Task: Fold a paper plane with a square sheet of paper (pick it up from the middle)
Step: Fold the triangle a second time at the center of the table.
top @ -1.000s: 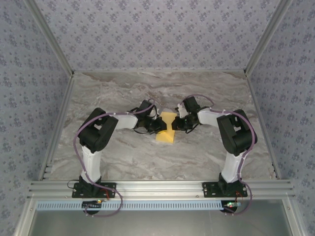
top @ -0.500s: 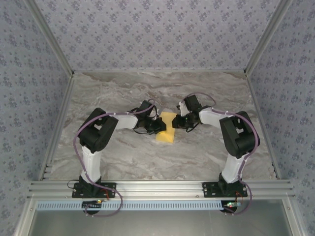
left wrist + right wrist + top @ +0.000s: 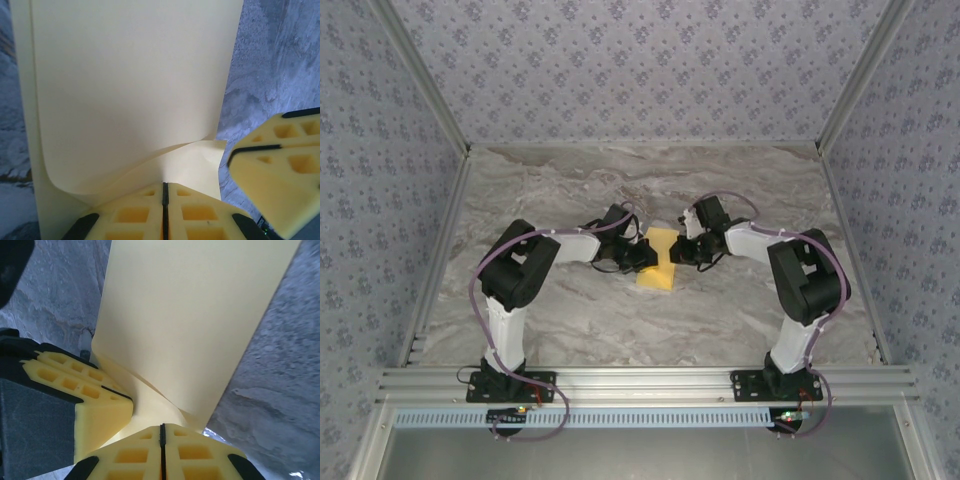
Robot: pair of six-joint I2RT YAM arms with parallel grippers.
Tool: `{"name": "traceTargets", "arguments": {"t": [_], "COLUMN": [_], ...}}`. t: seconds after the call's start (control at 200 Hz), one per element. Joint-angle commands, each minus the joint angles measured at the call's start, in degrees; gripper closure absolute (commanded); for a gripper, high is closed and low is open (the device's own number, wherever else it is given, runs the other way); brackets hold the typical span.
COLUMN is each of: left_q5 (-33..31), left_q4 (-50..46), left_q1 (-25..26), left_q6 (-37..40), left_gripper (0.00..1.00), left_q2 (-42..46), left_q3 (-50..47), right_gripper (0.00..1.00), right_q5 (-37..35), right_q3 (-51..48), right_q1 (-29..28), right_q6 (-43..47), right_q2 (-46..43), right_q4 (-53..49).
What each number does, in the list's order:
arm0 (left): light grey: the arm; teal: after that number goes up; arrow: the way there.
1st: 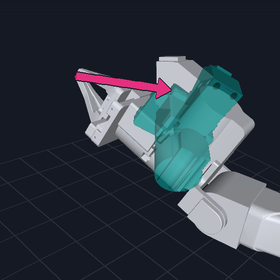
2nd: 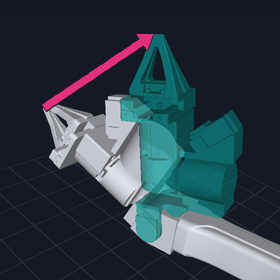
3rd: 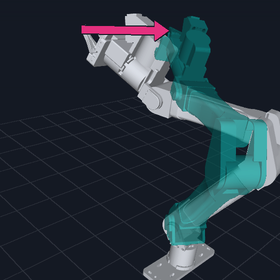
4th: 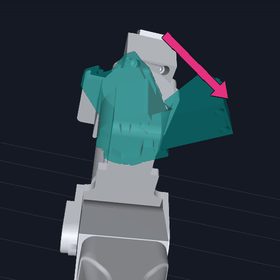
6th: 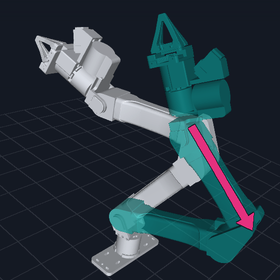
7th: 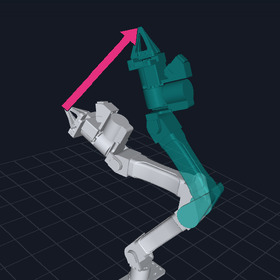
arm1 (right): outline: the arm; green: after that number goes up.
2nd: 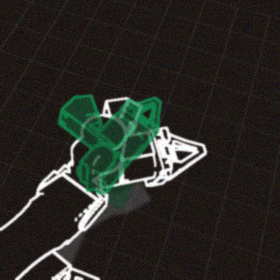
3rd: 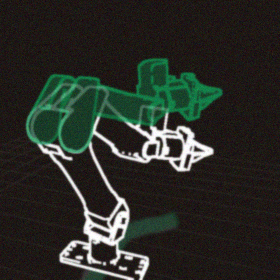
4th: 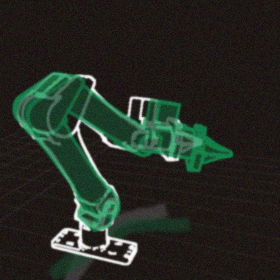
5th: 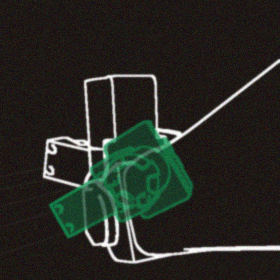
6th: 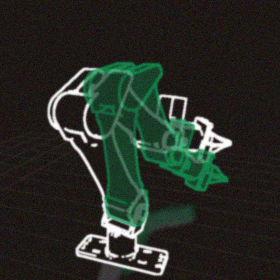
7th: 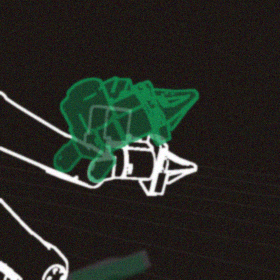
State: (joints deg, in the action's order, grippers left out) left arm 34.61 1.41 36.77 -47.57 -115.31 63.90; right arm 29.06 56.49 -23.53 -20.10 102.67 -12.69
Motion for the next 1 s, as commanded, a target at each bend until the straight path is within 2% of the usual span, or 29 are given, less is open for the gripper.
{"name": "traceTargets", "arguments": {"t": [0.0,0.395,0.59,0.994], "left_q5": [-2.71,-1.98,-0.24,-7.46], "left_q4": [-4.05,-3.88,0.48,-3.52], "left_q1": [0.06,0.09,0.05,-1.31], "left_q6": [0.59,1.23,1.30,1.26], "left_gripper": [0.90,0.90,0.89,0.89], "left_q2": [-0.95,0.55,2.63,0.52], "left_q3": [-0.93,0.40,1.05,1.12], "right_gripper": [0.92,0.92,0.92,0.92], "right_q5": [1.54,-3.03,-3.79,-5.28], "right_q3": [-0.24,0.73,1.17,1.48], "right_q1": [-0.44,-0.16,-0.14,-0.19], "right_q6": [-0.38,2.39,3.13,3.97], "right_q2": [1.68,4.50,5.64,6.31], "right_q4": [-0.16,-4.34,-5.58,-7.08]}}
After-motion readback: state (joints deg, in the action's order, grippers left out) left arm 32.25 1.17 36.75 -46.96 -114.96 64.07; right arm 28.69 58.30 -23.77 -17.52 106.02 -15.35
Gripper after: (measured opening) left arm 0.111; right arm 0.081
